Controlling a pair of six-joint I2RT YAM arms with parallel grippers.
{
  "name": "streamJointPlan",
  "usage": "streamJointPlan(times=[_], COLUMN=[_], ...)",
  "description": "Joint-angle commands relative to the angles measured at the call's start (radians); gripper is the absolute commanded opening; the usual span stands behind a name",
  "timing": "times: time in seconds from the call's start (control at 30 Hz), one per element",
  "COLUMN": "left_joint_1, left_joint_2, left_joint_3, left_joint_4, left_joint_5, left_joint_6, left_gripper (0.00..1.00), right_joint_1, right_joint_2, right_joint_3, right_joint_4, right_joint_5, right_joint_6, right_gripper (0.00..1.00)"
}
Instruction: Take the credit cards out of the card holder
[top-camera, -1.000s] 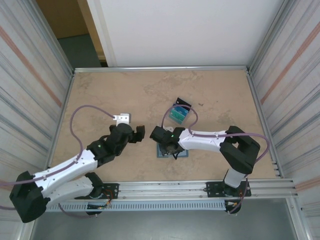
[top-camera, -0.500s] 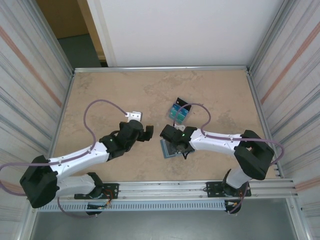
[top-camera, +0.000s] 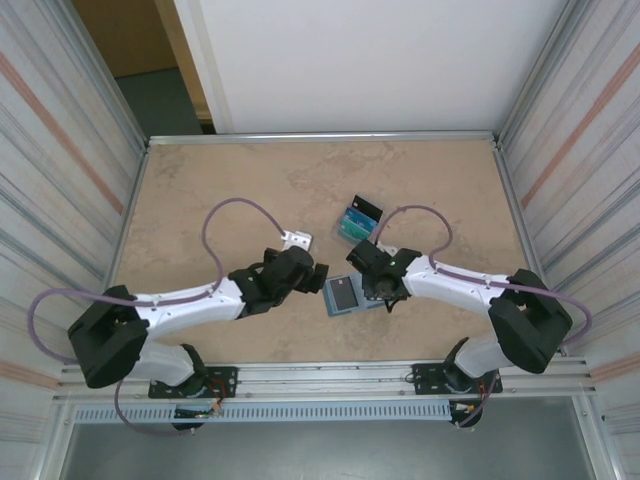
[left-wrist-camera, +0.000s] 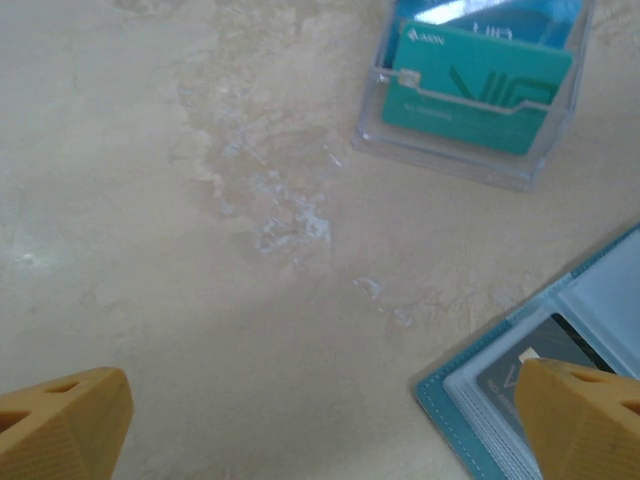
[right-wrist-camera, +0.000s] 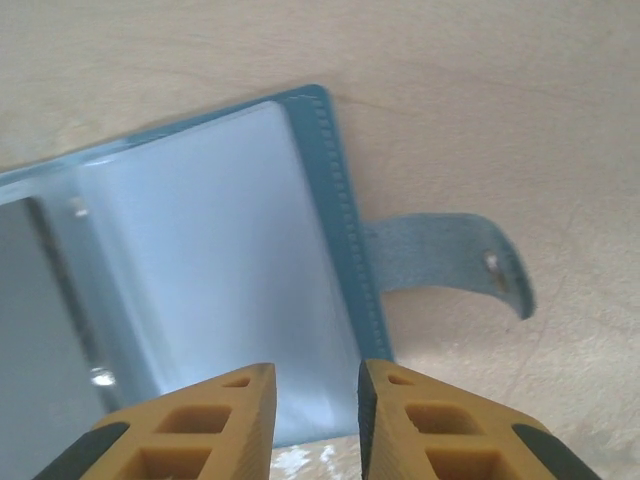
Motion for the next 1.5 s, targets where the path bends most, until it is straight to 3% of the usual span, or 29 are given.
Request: streamJointPlan(times=[0.0,0.2,0.47,0.67,1.03,1.47], left_joint_1=[-0.021,-0.050,-0.057,-0.058,-0.069,-0.086], left_joint_2=[0.040,0.116,0.183,0.220,0.264,0.317], left_joint_3=[0.036,0.048,0.055,0.070,0.101,0.160], left_joint_4=[0.007,-0.012,-0.025,-0.039,-0.111,-0.207], left_joint_5=[-0.002,0.014,0.040,0.054,0.025,-0.010], left_joint_6=[-0.019,-0.062,-0.065,-0.049,-0.052,-0.039], left_gripper=[0.99,0.99,0.99,0.99,0.99,0.99], right_joint_1=[-0.039,-0.090,-0.179,-0.217,-0.236,-0.287], right_joint_2=[-0.044,-0.147,-0.235,-0.175,-0.034,0.031], right_joint_3=[-0.034,-0.045,-0.145,-0.193,-0.216,-0.266], right_joint_4=[0.031,0.067,0.286,0.373,0.464,0.569], right_joint_5=[-0.063,-0.152,-0.500,-0.656,-0.728,-0.813], right_joint_6=[-0.028,-0.079,-0.115,-0.129,-0.135,-0.117], right_gripper=[0.26,0.26,0.23,0.18,0.18,0.17])
